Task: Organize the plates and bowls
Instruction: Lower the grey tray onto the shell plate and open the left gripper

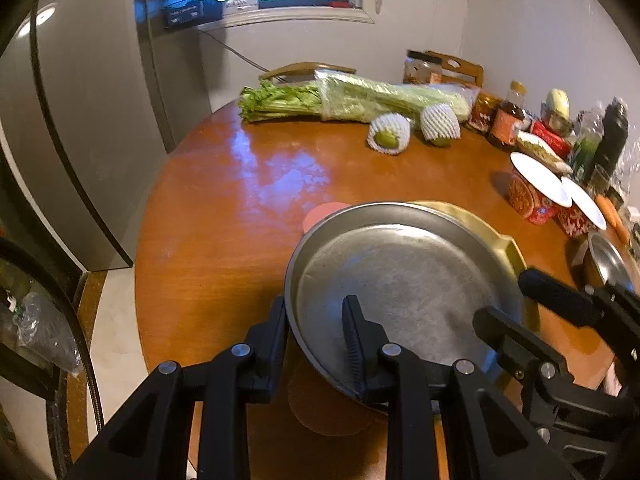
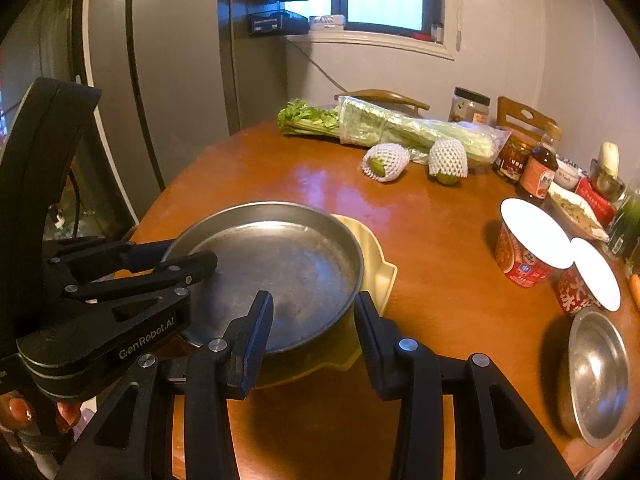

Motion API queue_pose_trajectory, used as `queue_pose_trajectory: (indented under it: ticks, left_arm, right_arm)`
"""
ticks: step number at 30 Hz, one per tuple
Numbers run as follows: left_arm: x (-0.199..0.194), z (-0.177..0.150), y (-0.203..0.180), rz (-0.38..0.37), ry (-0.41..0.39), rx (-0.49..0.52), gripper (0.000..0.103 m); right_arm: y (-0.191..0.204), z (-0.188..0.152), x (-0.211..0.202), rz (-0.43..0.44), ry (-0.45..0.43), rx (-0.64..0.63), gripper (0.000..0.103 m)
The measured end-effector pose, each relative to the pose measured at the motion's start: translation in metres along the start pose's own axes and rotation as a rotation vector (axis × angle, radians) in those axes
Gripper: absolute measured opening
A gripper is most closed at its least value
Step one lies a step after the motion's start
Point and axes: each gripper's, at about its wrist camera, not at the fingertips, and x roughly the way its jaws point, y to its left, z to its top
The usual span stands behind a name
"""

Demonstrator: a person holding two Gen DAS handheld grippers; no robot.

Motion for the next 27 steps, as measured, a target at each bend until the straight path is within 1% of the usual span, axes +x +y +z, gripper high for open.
queue_pose_trajectory:
  ticks: [2,4,9,12,14,16,18,21,27]
  left_arm:
    - [0.000,-0.001,-0.003,0.013,-0.006,0.014,0.028]
    - [0.000,-0.001,-0.002,0.001,-0.005,0.009,0.028]
    - [0.000,-0.001,-0.002,0.008,-0.001,0.014,0.028]
    - [0.002,-0.001,-0.001,0.015,0.004,0.009,0.032]
    - [0.002,-0.001,0.000,0.028,0.003,0.002,0.038]
    - [0.001,-0.002,0.001,0.033,0.004,-0.002,0.040]
    - [0.002,-0.002,0.001,0.023,0.006,-0.004,0.041]
    - [0.002,-0.002,0.003,-0.004,0.012,-0.021,0.047]
    - [0.000,-0.005,0.005,-0.011,0.011,-0.036,0.052]
  right_arm:
    - [0.002,0.000,-0.001,-0.001,-0.001,-0.011,0.043]
    - [0.002,-0.001,0.000,-0.013,-0.004,-0.023,0.043]
    - [0.002,0.000,0.000,-0.015,-0.002,-0.028,0.043]
    - [0.002,0.000,0.000,-0.016,-0.002,-0.030,0.043]
    - [0.004,-0.001,0.000,-0.017,-0.002,-0.036,0.043]
    - [0.004,-0.001,0.000,-0.012,-0.002,-0.035,0.043]
    - [0.004,-0.002,-0.001,-0.009,-0.003,-0.032,0.043]
    - [0.001,-0.001,-0.004,-0.011,-0.010,-0.026,0.043]
    - [-0.009,-0.002,-0.013,-0.018,-0.023,0.008,0.045]
